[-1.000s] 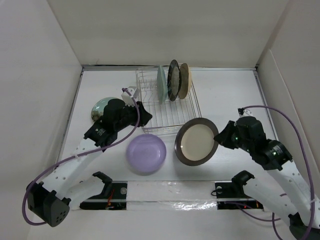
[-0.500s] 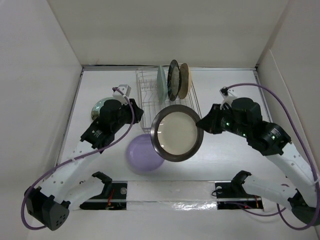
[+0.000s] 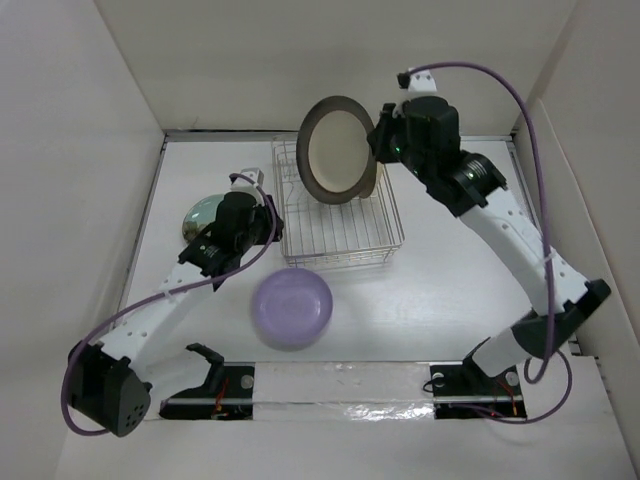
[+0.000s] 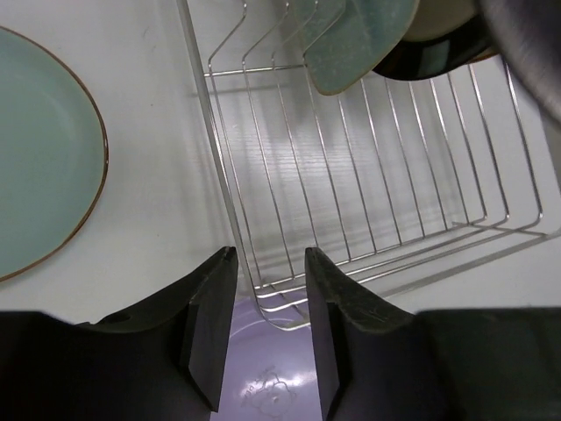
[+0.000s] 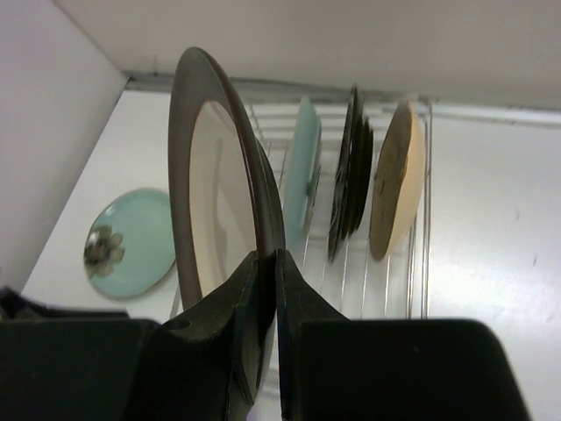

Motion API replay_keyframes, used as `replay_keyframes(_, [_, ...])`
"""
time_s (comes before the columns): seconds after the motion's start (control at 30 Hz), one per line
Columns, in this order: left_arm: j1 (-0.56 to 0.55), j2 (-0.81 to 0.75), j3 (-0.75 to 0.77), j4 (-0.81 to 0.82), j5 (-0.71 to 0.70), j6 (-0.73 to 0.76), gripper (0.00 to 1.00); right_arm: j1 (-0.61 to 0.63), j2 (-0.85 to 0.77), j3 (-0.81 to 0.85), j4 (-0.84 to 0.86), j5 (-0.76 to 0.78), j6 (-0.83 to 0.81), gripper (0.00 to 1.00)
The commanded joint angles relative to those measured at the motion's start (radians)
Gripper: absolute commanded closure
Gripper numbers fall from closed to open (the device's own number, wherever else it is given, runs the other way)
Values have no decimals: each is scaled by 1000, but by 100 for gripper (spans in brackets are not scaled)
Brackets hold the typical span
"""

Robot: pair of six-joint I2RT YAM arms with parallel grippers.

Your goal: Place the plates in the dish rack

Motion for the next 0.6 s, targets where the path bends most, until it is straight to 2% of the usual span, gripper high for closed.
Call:
replay_keyframes(0.0, [15, 50, 9, 31, 38, -17, 66, -4, 114, 245, 204, 120, -94, 100])
replay_keyframes(0.07, [15, 102, 10, 27, 54, -14, 65, -4, 185, 370, 173, 172, -134, 100])
replay_keyframes(0.2, [15, 155, 21, 28, 45, -12, 68, 28, 330, 519, 184, 258, -168, 100])
replay_keyframes(0.33, [15, 228, 21, 13, 22, -4, 68, 91, 470, 702, 185, 408, -258, 100])
replay_keyframes(0.47, [15, 236, 16, 19, 14, -8, 68, 140, 533, 712, 253, 545, -367, 100])
replay_keyframes(0.57, [2, 266, 18, 22, 37, -12, 68, 140, 553, 675, 284, 569, -381, 100])
